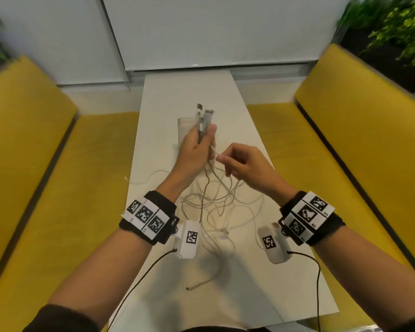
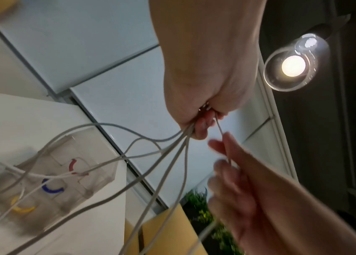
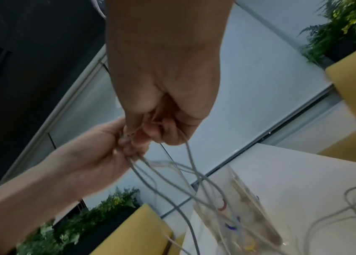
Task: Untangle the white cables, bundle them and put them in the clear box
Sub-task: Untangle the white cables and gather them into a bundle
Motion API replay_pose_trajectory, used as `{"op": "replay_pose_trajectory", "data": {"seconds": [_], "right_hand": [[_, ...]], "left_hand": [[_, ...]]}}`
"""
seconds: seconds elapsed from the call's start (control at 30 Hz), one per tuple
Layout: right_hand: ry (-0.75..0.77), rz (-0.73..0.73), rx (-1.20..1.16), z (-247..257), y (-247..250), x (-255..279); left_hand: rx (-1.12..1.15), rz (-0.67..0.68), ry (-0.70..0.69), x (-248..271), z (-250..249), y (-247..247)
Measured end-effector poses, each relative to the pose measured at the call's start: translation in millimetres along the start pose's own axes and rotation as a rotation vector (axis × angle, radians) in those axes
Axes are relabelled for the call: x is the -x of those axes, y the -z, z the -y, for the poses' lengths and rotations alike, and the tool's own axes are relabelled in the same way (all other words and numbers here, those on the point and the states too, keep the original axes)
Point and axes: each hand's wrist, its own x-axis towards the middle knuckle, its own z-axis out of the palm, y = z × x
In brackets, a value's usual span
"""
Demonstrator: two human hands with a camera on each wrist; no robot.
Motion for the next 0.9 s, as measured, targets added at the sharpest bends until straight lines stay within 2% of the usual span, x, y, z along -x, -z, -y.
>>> {"op": "replay_pose_trajectory", "data": {"seconds": [0.1, 0.27, 0.33, 0.43, 0.53, 0.67, 0.73, 0.8, 0.83, 0.9], "right_hand": [[0.010, 0.060, 0.049, -14.4, -4.1, 5.5], [-0.006, 0.141, 0.092, -37.3, -3.4, 13.2], [-0.060, 0.153, 0.143, -56.4, 3.7, 19.3], [-0.221, 0.127, 0.273, -89.3, 21.0, 33.8], [-0.307, 0.127, 0.346, -105.0, 28.0, 42.8], [-0.285, 0.186, 0.435, -118.0, 24.8, 39.6], [-0.225, 0.110, 0.586, -130.4, 17.5, 40.8], [-0.073, 0.006, 0.665, -131.9, 3.4, 44.3], [0.000, 0.047, 0.667, -128.2, -7.1, 47.3], [0.036, 0.343, 0.651, -122.4, -33.8, 56.9]], "left_hand": [[0.097, -0.087, -0.011, -8.9, -6.7, 12.4], [0.467, -0.133, 0.047, -13.9, -27.5, 33.0], [0.483, -0.217, 0.018, -16.5, -38.3, 47.4], [0.421, -0.367, -0.071, -21.4, -51.4, 71.6], [0.378, -0.424, -0.101, -20.7, -55.4, 79.2], [0.296, -0.398, -0.095, -17.0, -53.8, 69.6], [0.242, -0.369, -0.092, -16.1, -49.2, 63.0], [0.189, -0.348, -0.088, -15.4, -42.2, 57.6], [0.170, -0.343, -0.084, -15.0, -38.4, 55.8], [0.159, -0.350, -0.088, -14.4, -33.2, 54.2]]}}
